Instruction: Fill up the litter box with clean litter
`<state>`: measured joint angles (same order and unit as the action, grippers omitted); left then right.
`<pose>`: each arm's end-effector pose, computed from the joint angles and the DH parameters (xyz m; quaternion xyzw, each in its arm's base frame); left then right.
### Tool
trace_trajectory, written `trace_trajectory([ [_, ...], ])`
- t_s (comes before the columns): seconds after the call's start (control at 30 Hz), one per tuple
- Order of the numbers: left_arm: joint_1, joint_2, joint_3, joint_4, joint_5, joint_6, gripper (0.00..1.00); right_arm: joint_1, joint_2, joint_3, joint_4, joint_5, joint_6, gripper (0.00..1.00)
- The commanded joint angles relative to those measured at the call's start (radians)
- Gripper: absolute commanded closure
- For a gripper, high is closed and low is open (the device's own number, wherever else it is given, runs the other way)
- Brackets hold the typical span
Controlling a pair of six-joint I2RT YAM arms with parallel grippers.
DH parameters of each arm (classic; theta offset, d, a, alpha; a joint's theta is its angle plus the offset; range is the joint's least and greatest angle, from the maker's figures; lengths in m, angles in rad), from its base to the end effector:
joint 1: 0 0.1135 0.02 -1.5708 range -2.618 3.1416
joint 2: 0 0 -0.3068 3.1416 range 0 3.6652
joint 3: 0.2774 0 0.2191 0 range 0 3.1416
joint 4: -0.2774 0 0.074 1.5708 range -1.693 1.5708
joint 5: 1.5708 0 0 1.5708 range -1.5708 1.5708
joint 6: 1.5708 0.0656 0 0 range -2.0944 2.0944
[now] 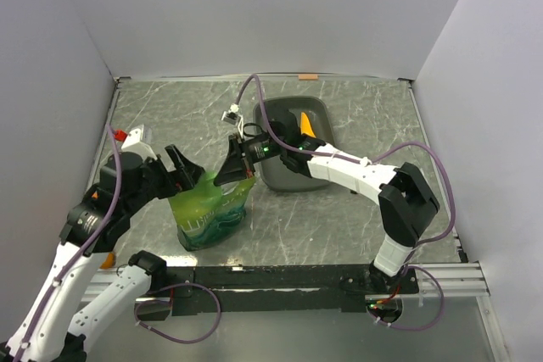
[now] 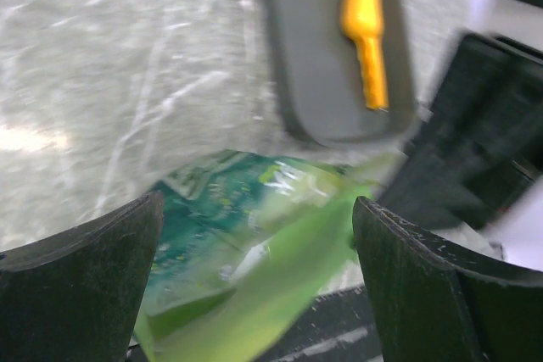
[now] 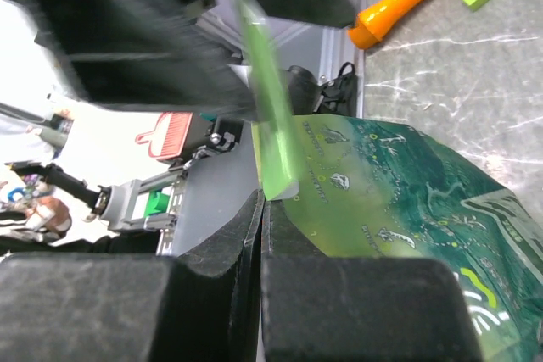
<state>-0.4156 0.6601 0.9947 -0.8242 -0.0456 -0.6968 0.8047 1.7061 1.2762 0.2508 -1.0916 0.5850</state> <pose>0.0745 -0.0296 0.3619 -0.1317 0.8471 -0.2550 0.4473 0.2219 0.3146 0.3656 -0.4027 0.6156 0.6568 0.1658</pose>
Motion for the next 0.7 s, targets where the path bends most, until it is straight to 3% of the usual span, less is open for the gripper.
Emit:
trace_trajectory([
  [0.0, 0.000, -0.039, -0.024, 0.103, 0.151, 0.059, 0.03, -0.015, -0.062, -0.018, 0.045, 0.006, -0.034, 1.00],
  [0.37, 0.000, -0.100, -0.040, 0.126, 0.262, 0.100, 0.01, -0.022, -0.089, -0.069, 0.142, 0.052, 0.004, 1.00],
  [0.4, 0.000, -0.115, -0.059, 0.132, 0.283, 0.103, 0.04, -0.022, -0.094, -0.071, 0.139, 0.055, 0.003, 1.00],
  [0.63, 0.000, -0.134, -0.100, 0.129, 0.319, 0.129, 0.60, -0.027, -0.120, -0.064, 0.105, 0.058, -0.016, 1.00],
  [0.67, 0.000, -0.132, -0.100, 0.128, 0.317, 0.134, 0.74, -0.025, -0.125, -0.067, 0.102, 0.059, -0.020, 1.00],
])
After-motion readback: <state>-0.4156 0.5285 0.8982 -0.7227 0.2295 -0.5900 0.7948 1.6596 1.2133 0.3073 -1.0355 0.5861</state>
